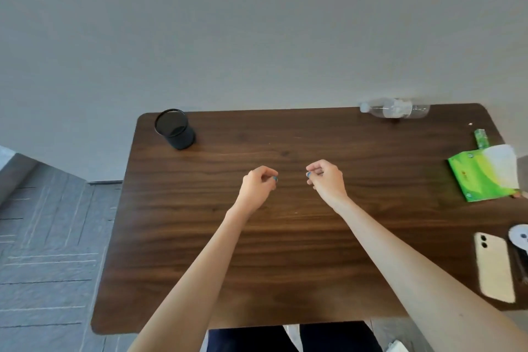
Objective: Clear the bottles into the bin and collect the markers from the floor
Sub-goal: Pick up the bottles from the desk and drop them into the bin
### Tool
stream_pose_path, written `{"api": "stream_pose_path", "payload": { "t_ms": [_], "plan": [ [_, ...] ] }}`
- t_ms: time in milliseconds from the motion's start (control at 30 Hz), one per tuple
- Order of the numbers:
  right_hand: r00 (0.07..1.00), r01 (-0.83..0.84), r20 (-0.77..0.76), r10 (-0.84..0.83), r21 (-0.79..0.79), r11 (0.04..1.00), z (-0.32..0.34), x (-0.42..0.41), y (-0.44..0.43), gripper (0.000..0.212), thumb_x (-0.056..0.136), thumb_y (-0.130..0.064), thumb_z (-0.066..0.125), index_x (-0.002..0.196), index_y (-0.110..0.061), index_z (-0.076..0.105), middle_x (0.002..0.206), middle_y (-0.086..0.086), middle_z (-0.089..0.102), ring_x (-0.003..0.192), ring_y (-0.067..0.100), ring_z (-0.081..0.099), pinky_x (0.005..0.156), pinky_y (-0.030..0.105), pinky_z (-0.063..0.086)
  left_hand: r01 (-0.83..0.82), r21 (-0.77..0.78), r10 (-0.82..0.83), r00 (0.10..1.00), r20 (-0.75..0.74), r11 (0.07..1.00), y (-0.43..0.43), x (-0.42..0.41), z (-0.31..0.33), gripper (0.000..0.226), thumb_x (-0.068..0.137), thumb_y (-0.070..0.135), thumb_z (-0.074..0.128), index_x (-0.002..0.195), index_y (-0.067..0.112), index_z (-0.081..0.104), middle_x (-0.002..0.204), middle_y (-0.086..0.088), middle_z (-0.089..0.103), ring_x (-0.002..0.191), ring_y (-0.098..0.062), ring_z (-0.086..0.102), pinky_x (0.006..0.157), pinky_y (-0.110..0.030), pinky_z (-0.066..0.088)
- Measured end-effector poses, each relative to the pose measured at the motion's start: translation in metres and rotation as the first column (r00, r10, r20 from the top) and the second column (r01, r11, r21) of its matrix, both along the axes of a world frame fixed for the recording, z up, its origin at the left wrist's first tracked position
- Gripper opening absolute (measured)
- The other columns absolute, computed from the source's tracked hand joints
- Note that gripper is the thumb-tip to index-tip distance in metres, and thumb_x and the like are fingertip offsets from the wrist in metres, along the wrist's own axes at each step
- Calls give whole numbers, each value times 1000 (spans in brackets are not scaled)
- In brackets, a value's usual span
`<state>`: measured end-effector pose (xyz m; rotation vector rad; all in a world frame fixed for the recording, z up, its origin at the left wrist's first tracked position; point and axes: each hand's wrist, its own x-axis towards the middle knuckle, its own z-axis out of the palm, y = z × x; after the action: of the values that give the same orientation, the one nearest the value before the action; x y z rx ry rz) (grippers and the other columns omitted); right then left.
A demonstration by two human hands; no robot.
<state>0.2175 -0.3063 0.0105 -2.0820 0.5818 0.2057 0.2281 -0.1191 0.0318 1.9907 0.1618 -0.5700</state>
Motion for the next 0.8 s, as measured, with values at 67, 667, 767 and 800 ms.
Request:
{"api": "stream_pose_path", "payload": {
  "t_ms": [67, 667, 767, 800],
  "plan": [
    [1000, -8, -5, 7, -17, 1000, 2, -2, -28, 15, 92, -8, 55, 97, -17, 65, 82, -6, 65, 79, 13, 68, 82, 40, 58, 29, 3, -29, 1000, -2, 1000, -24, 0, 4, 22, 91, 11, 51, 106, 16, 67, 91, -6, 73, 86, -18, 67, 51, -8, 41],
    [999, -50, -32, 44, -200, 978, 15, 41, -189, 36, 88, -10, 59, 123, -14, 49, 114, 2, 56, 104, 20, 59, 87, 41, 52, 128, 3, -128, 992, 10, 992, -152, 35, 3, 20, 93, 14, 51, 105, 21, 64, 94, -2, 71, 94, -21, 68, 70, -29, 51],
    [990, -139, -60, 127, -296, 945, 15, 64, -227, 50, 85, -9, 61, 131, -10, 41, 129, 8, 46, 114, 23, 51, 88, 41, 50, 83, 26, -83, 997, -11, 996, -184, 42, -3, 20, 93, 14, 51, 106, 21, 64, 94, -1, 71, 93, -23, 68, 73, -32, 53],
    [984, -176, -76, 160, -344, 922, 14, 72, -241, 55, 84, -9, 61, 134, -8, 39, 133, 9, 43, 120, 25, 46, 90, 41, 48, 64, 33, -63, 998, -19, 997, -195, 45, -5, 20, 93, 14, 51, 106, 21, 64, 94, -1, 71, 93, -22, 68, 75, -33, 54]
  ]
}}
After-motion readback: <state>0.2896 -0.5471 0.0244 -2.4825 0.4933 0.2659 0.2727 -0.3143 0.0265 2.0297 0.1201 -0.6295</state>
